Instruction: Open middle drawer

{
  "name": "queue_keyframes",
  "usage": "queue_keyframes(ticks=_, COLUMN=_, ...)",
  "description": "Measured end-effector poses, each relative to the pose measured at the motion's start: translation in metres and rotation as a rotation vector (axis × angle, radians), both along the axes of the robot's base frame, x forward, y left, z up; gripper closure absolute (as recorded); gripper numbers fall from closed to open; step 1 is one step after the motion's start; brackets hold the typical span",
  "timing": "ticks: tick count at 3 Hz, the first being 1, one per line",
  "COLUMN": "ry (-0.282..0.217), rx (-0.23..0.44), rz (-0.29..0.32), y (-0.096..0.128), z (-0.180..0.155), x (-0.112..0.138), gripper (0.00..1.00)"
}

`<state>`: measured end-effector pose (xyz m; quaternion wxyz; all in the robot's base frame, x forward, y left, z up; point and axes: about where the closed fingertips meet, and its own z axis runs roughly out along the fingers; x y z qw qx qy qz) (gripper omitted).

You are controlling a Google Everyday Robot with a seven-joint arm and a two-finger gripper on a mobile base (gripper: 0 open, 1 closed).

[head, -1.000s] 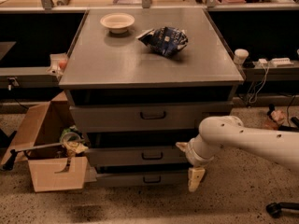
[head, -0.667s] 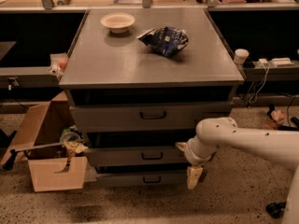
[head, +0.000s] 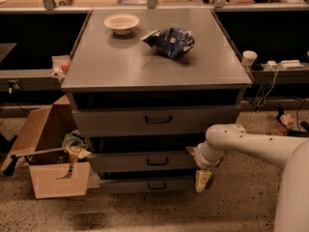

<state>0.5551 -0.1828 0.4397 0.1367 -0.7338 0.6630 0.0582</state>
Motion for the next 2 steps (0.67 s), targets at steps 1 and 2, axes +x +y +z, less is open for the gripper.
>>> queue_keyframes(ticks=1, ry=-0.016, rx=0.009, rz=-0.024, y=-0.008, z=-0.008, x=0.018, gripper=0.00)
queue_keyframes(ticks=2, ry=-0.018, rx=0.020, rz=-0.042, y=-0.013, z=-0.016, x=0.035, gripper=0.00)
